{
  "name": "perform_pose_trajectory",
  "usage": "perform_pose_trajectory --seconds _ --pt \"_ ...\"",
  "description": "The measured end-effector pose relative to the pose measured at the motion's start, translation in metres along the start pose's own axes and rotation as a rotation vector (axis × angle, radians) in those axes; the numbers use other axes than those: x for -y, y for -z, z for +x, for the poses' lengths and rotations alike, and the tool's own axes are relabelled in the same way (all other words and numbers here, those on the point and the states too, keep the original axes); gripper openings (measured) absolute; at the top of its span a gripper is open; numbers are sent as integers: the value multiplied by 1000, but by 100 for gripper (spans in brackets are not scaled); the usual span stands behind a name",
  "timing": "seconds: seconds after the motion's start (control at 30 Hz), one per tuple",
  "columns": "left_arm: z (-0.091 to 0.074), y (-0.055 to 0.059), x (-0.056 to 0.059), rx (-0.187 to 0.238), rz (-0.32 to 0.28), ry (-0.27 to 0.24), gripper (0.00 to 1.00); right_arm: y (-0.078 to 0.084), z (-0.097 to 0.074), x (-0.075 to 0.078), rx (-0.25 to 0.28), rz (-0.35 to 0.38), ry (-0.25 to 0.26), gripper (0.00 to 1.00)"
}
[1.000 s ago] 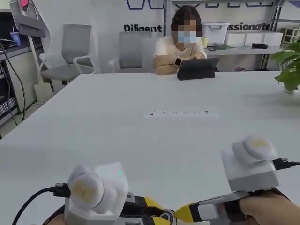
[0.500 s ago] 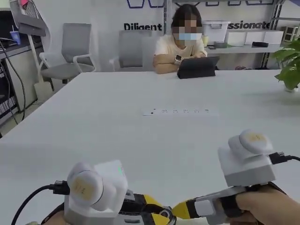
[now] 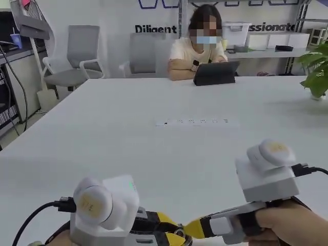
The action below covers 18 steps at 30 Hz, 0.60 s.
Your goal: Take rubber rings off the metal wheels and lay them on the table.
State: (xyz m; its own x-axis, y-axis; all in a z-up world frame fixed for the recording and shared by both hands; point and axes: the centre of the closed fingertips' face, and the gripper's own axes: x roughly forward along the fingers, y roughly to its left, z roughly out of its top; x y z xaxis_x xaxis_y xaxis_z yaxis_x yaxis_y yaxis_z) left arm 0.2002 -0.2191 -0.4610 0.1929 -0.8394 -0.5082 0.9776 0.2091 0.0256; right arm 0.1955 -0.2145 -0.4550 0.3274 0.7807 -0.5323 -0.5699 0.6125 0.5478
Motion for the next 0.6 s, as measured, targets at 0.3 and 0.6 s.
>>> perform_pose_trajectory --seconds 0.3,0.6 --pt "0 0 0 1 -2 -3 8 -4 1 -6 9 26 1 0" --pt "0 -1 1 -8 -41 3 10 6 0 6 -25 15 72 0"
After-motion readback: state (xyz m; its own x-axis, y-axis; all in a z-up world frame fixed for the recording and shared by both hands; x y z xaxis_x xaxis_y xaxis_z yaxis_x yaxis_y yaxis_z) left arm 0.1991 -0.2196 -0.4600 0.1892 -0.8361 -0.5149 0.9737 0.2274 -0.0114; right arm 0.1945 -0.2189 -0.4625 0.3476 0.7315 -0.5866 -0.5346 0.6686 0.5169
